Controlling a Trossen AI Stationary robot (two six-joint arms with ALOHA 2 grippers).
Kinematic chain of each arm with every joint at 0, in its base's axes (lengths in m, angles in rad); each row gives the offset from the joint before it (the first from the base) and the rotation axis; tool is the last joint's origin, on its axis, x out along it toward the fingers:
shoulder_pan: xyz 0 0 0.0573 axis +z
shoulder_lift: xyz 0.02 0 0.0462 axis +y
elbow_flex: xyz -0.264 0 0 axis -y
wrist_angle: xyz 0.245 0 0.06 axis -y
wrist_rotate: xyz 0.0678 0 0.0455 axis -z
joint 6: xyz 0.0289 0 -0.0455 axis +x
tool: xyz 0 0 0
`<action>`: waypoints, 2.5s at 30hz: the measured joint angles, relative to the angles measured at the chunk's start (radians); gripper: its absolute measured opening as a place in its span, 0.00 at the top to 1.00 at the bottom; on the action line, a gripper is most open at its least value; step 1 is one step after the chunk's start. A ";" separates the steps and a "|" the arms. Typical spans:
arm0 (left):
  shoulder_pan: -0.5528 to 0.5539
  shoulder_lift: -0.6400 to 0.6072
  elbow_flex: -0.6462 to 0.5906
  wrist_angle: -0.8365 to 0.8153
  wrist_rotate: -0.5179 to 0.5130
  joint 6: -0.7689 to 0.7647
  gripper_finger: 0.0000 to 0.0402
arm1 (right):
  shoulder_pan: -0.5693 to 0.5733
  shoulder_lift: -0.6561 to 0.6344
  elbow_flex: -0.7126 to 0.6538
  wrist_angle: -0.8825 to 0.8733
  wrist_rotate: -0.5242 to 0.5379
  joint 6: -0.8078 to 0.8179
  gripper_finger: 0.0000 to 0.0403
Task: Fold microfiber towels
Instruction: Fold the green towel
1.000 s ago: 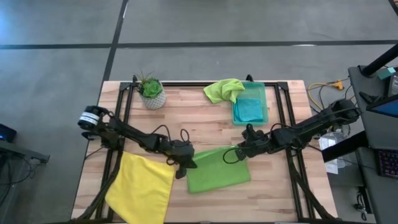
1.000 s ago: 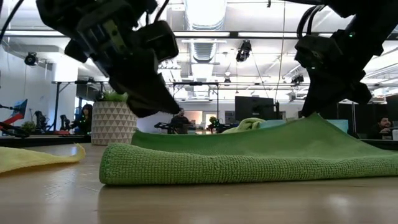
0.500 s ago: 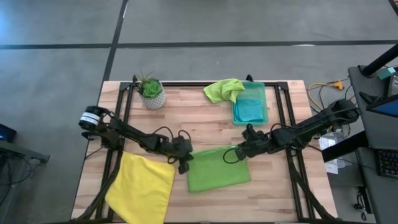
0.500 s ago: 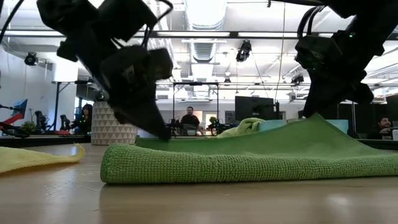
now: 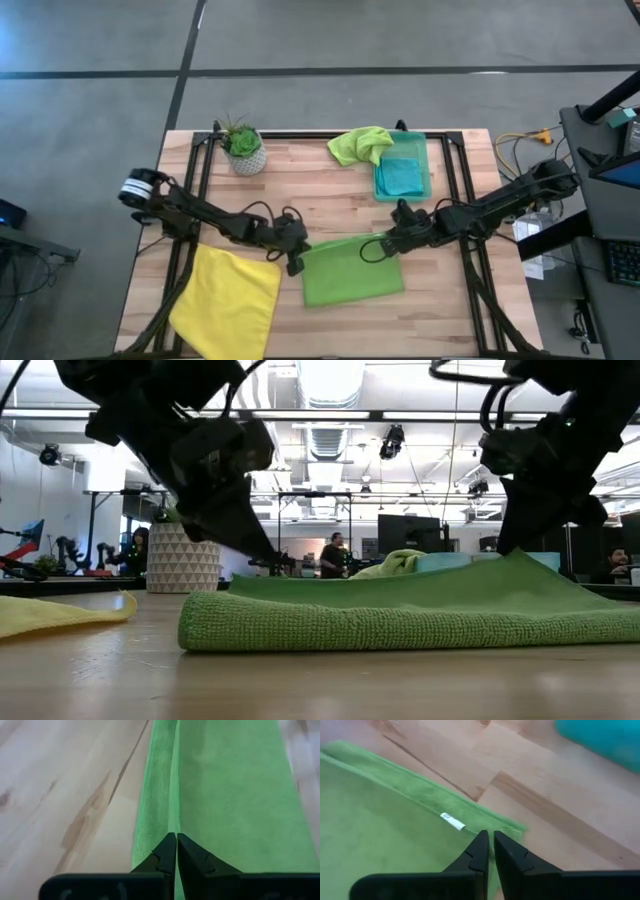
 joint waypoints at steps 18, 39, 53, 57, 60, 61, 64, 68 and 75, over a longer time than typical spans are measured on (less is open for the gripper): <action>0.007 0.089 -0.001 0.119 0.253 0.179 1.00 | -0.045 0.000 0.000 0.300 0.000 -0.191 0.69; 0.033 0.148 0.002 0.040 0.067 0.022 1.00 | 0.132 0.092 0.000 0.412 -0.331 -0.172 0.77; 0.032 0.148 0.001 0.031 0.228 0.021 1.00 | 0.222 0.333 0.008 0.370 -0.242 0.044 0.98; 0.032 0.148 0.000 0.026 0.348 0.016 1.00 | 0.182 0.327 0.007 0.350 -0.222 -0.026 0.98; 0.029 0.148 0.000 0.012 0.395 -0.032 1.00 | 0.146 0.303 0.003 0.301 -0.207 -0.100 0.98; 0.029 0.148 0.000 0.004 0.400 -0.049 1.00 | 0.134 0.292 0.004 0.280 -0.206 -0.124 0.98; 0.028 0.145 0.001 -0.022 0.406 -0.105 1.00 | 0.100 0.265 0.003 0.204 -0.206 -0.207 0.98; 0.016 0.142 -0.001 -0.029 0.420 -0.162 1.00 | 0.063 0.227 0.001 0.117 -0.208 -0.325 0.98; -0.024 0.081 -0.003 -0.064 0.319 -0.241 1.00 | 0.059 0.121 -0.004 0.070 -0.218 -0.387 0.98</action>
